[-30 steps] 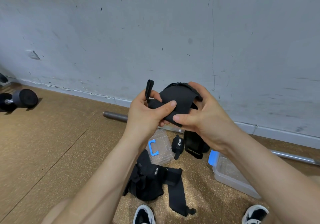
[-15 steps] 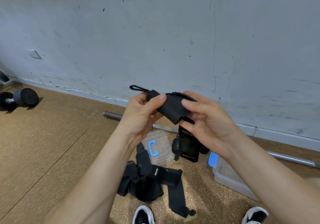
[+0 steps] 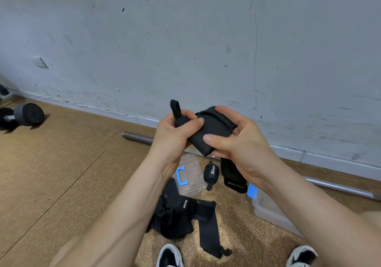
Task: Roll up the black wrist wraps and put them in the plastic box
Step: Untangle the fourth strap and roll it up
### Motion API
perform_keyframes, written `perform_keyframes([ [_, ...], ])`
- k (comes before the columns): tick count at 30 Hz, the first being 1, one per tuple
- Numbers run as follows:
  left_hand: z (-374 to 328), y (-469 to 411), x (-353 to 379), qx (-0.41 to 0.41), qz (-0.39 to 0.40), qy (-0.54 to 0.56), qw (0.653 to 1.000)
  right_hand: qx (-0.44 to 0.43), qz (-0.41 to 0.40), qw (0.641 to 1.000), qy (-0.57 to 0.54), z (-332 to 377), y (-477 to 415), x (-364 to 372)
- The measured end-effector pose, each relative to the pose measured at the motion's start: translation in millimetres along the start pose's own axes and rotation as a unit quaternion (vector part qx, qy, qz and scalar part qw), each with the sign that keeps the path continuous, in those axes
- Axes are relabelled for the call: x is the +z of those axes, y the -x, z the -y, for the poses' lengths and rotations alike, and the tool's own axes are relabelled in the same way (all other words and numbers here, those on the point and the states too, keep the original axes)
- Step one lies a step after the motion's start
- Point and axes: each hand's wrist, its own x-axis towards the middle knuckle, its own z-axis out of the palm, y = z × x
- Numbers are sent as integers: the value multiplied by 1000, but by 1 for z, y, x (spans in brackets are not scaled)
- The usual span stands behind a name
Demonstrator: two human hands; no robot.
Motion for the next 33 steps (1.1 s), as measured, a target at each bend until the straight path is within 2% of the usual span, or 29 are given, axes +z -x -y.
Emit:
perform_keyframes([
  [5, -9, -2, -22, -82, 185, 69, 977, 20, 16, 996, -83, 16, -3, -12],
  [7, -8, -3, -25, -89, 203, 66, 973, 31, 38, 994, -96, 19, -2, -15],
  [12, -3, -2, -13, -32, 110, -18, 993, 42, 44, 995, -76, 15, 0, -14],
  [16, -3, 0, -7, 23, 64, -91, 994, 41, 19, 998, -52, 16, 0, -14],
  [20, -2, 1, -3, 34, 64, -87, 994, 66, -18, 996, -63, 17, -1, -14],
  [24, -1, 3, 2, 24, 57, -79, 995, 39, -30, 999, 12, 13, -2, -13],
  [28, 4, 8, 14, 5, 5, -37, 999, 0, -39, 998, 46, 10, -2, -9],
  [33, 7, 10, 21, 3, -45, 5, 999, 7, -38, 999, 37, 9, 0, -6],
])
